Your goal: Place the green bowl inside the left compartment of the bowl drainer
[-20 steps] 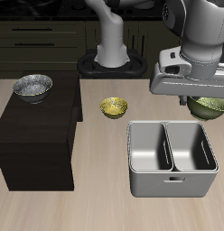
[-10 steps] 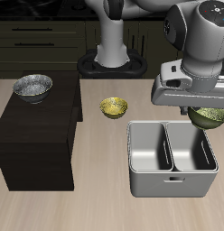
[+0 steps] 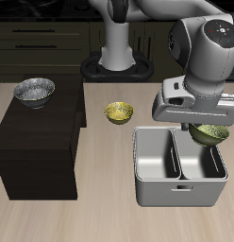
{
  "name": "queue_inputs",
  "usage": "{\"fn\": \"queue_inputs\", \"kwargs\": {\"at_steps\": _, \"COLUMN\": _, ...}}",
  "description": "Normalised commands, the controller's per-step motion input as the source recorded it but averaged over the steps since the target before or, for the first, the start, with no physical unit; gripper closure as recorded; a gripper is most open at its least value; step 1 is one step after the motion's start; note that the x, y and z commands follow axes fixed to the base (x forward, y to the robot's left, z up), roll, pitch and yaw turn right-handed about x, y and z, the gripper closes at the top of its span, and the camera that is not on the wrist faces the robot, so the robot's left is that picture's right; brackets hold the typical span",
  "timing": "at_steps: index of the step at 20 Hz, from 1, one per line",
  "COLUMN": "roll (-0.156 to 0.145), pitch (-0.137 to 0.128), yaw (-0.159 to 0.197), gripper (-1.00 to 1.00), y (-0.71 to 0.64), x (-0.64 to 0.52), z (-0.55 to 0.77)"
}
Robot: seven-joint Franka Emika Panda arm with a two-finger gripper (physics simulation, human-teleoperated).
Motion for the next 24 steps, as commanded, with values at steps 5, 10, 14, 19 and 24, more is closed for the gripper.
{"fn": "queue_inputs", "kwargs": {"at_steps": 5, "roll": -0.063, "pitch": 0.015, "yaw": 0.029, "gripper": 1.0, "y": -0.2, "x": 0.04, "z": -0.09}}
{"fn": "queue_inputs", "kwargs": {"at_steps": 10, "roll": -0.011, "pitch": -0.031, "yaw": 0.045, "gripper": 1.0, "y": 0.04, "x": -0.09, "z": -0.04}}
{"fn": "queue_inputs", "kwargs": {"at_steps": 14, "roll": 0.053, "pitch": 0.05, "yaw": 0.008, "gripper": -1.0, "y": 0.12, "x": -0.2, "z": -0.08}}
{"fn": "queue_inputs", "kwargs": {"at_steps": 19, "roll": 0.054, "pitch": -0.01, "yaw": 0.009, "gripper": -1.0, "y": 0.1, "x": -0.28, "z": 0.04}}
{"fn": "queue_inputs", "kwargs": {"at_steps": 24, "roll": 0.036, "pitch": -0.017, "yaw": 0.019, "gripper": -1.0, "y": 0.07, "x": -0.17, "z": 0.04}}
